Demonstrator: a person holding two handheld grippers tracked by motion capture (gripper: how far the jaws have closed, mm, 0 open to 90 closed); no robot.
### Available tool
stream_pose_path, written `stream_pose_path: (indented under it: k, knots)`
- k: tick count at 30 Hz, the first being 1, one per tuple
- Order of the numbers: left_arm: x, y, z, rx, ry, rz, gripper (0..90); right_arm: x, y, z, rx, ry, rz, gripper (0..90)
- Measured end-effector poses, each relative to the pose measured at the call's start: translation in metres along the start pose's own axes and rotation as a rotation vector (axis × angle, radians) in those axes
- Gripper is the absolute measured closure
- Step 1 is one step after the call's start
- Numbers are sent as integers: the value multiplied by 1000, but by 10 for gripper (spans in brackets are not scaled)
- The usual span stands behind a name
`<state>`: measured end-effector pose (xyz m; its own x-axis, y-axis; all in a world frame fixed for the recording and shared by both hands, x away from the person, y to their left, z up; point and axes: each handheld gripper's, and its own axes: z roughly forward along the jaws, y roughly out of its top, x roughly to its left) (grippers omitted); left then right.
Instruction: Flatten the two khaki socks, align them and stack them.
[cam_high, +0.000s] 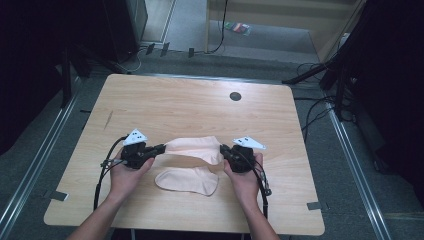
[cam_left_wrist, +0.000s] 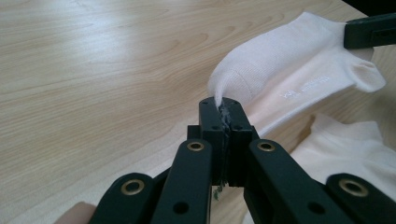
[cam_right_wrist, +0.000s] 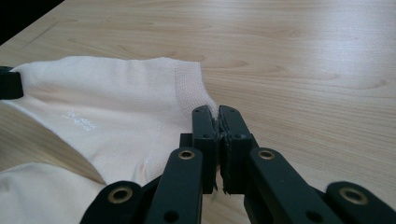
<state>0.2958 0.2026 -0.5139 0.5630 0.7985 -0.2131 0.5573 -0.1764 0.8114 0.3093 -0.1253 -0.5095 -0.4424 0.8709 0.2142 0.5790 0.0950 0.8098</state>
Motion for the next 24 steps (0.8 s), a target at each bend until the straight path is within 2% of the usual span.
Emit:
stream_pose_path:
  k: [13, 20, 24]
  knots:
    - [-8, -13, -21, -26, -16, -20, 900, 14, -8, -15, -4, 30, -12, 870]
    - [-14, -23, -27, -9, -32, -24, 900, 16, -14, -19, 4, 40, -10, 870]
    - [-19, -33, -32, 0, -36, -27, 900, 20, -25, -25, 23, 55, -11, 869]
